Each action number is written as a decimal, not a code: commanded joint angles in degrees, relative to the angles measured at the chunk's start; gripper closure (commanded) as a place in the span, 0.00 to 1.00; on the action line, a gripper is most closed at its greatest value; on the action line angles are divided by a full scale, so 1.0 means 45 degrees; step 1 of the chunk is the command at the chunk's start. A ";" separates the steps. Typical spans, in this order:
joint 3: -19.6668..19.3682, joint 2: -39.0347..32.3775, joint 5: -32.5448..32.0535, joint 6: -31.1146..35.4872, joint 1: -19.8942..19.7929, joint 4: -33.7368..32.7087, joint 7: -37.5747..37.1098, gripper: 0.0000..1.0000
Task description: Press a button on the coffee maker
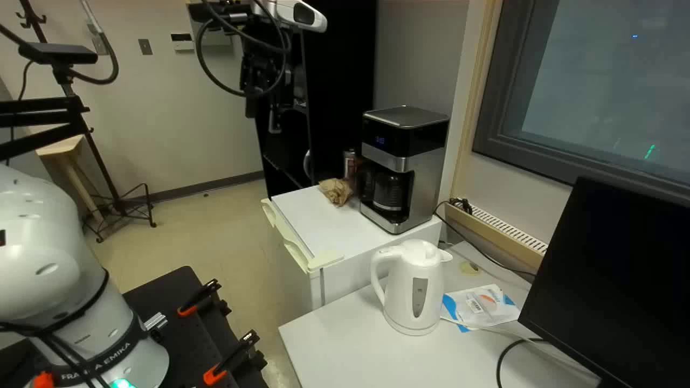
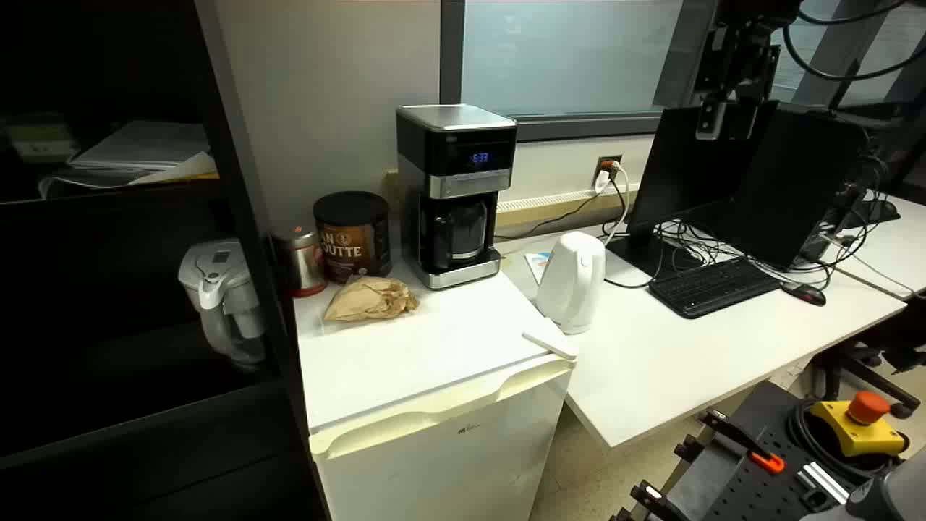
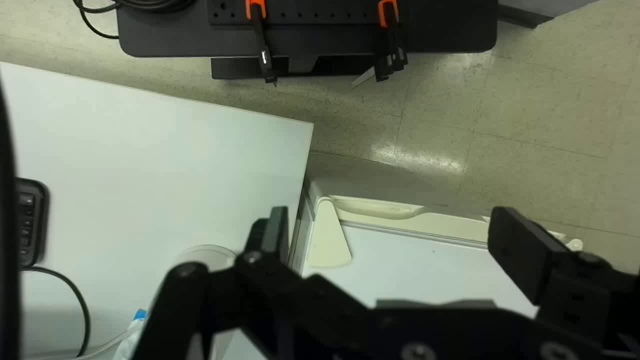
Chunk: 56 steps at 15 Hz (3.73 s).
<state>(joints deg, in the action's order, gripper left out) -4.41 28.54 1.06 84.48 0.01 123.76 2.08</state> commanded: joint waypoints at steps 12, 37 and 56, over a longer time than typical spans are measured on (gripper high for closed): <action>0.0223 0.0056 0.0056 0.0627 -0.0066 0.0467 0.0207 0.00; 0.4015 -0.3492 -0.5527 1.9896 -0.1129 0.5886 -0.0459 1.00; 0.6167 -0.8197 -1.5055 1.9584 -0.4164 0.0433 -0.7486 1.00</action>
<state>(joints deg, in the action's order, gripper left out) 23.76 -3.21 -61.12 174.27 -19.80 131.22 -26.74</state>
